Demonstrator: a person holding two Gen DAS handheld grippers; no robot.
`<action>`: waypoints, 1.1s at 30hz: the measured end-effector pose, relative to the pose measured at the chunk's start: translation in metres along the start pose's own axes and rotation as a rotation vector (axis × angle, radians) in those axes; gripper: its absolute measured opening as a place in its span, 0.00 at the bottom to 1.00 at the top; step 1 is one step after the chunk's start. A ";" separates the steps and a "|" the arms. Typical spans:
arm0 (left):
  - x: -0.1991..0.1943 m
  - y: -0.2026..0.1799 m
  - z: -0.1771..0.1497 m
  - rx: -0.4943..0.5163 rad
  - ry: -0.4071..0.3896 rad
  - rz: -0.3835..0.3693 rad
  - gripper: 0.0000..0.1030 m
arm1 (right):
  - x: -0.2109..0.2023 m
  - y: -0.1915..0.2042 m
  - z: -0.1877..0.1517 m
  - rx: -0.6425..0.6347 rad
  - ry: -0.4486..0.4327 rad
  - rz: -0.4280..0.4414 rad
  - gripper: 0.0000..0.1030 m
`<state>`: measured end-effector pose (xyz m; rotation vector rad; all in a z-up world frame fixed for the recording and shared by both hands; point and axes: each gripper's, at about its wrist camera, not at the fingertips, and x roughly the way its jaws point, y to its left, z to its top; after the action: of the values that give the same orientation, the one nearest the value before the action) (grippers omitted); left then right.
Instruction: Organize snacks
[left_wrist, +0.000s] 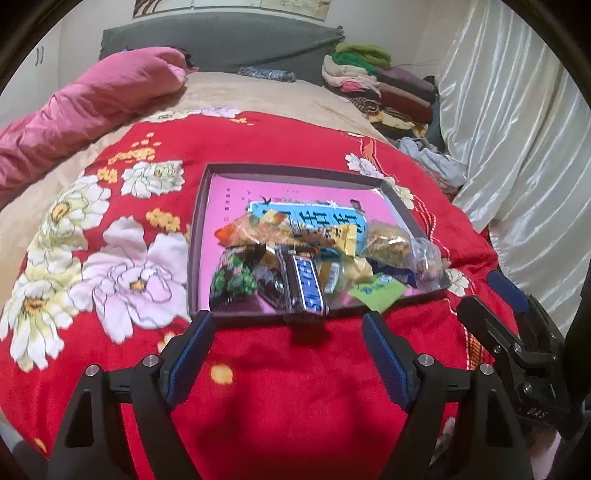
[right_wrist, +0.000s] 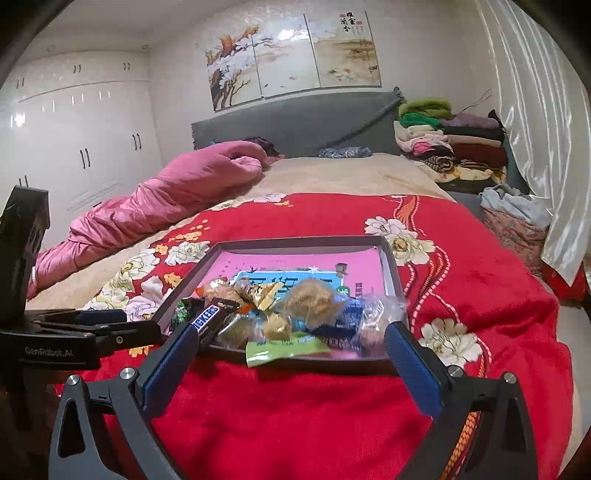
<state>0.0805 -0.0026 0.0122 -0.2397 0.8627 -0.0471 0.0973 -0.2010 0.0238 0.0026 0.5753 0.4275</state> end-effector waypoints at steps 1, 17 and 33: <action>-0.001 0.000 -0.002 -0.001 0.001 -0.002 0.81 | -0.004 0.001 -0.001 0.004 0.000 -0.009 0.99; -0.015 -0.007 -0.035 -0.003 0.038 0.032 0.82 | -0.024 0.020 -0.014 0.049 0.076 -0.082 0.99; -0.027 -0.008 -0.043 0.015 0.038 0.064 0.82 | -0.031 0.030 -0.025 0.040 0.108 -0.083 0.99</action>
<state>0.0311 -0.0151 0.0075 -0.1970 0.9069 0.0017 0.0493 -0.1886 0.0224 -0.0062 0.6880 0.3363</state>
